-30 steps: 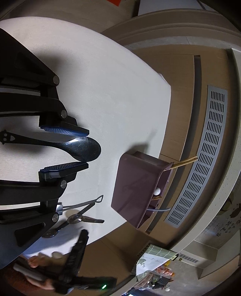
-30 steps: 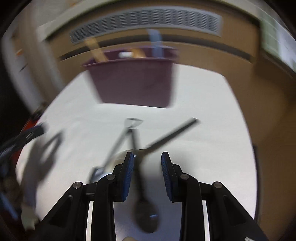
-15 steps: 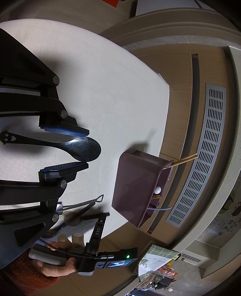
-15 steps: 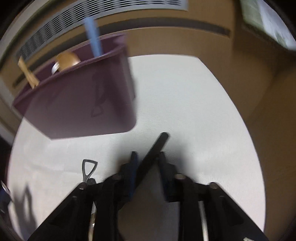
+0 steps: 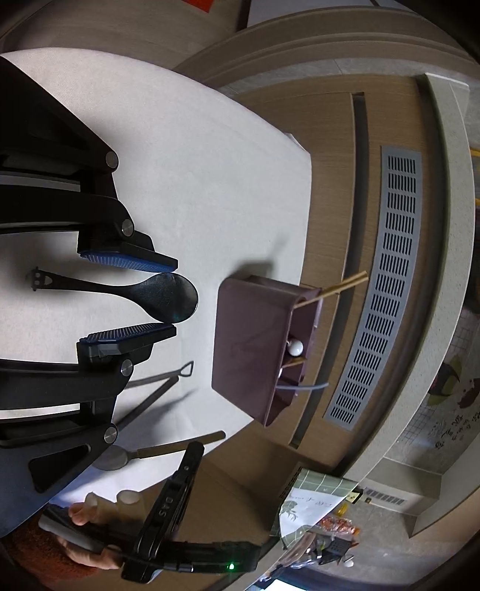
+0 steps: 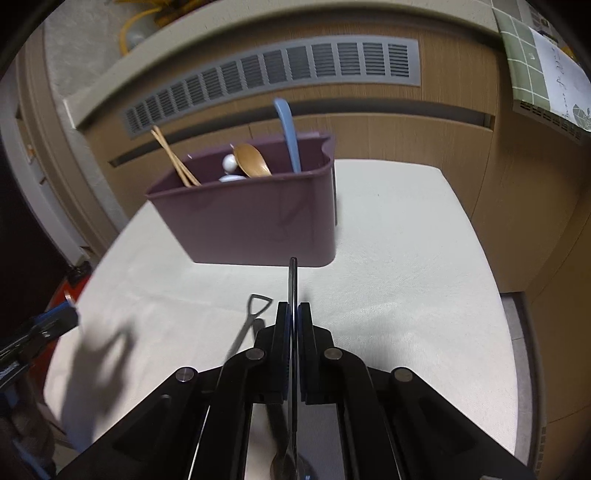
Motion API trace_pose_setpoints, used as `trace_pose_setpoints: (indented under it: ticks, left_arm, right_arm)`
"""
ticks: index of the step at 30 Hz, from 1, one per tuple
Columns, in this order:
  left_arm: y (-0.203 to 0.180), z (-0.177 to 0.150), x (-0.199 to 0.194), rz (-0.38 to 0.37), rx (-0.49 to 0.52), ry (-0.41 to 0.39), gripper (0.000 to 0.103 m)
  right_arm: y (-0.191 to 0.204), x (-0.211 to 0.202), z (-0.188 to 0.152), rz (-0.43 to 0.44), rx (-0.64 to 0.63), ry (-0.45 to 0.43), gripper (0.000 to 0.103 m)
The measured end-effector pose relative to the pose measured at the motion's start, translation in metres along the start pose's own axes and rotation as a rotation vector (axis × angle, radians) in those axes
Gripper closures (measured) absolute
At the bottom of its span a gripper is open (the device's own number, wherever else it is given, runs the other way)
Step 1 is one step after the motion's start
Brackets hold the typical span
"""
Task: Organize utensils
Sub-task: 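Grasp the dark-handled metal spoon by its handle with the right tool, then carry both spoons over the caddy and open both tools to drop them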
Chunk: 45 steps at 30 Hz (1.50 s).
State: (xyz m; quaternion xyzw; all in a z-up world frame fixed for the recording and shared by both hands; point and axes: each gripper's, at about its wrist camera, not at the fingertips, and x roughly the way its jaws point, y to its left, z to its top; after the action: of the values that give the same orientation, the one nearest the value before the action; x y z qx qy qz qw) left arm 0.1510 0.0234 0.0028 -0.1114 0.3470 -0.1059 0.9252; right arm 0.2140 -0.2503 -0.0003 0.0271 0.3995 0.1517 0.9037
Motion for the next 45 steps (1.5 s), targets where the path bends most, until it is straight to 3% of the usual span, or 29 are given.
trace_pose_setpoints:
  ticks: [8,30,35,40,45]
  left_arm:
    - [-0.016,0.011,-0.014,-0.005,0.039,-0.030,0.074]
    - [-0.043,0.042,-0.040,-0.001,0.107,-0.116,0.074]
    - [-0.047,0.096,-0.060,-0.068,0.116,-0.214,0.074]
    - [-0.051,0.168,-0.066,-0.096,0.093,-0.349,0.074]
    - [-0.045,0.207,-0.033,-0.117,0.040,-0.361,0.074]
  right_arm:
    - [0.005,-0.031,0.003,0.007,-0.014,-0.095,0.101]
    - [0.012,-0.082,0.027,0.023,-0.066,-0.248,0.101]
    - [0.018,-0.098,0.050,0.024,-0.083,-0.303,0.101]
    - [0.038,-0.140,0.102,0.011,-0.136,-0.484,0.101]
    - [0.049,-0.134,0.142,-0.035,-0.163,-0.549,0.101]
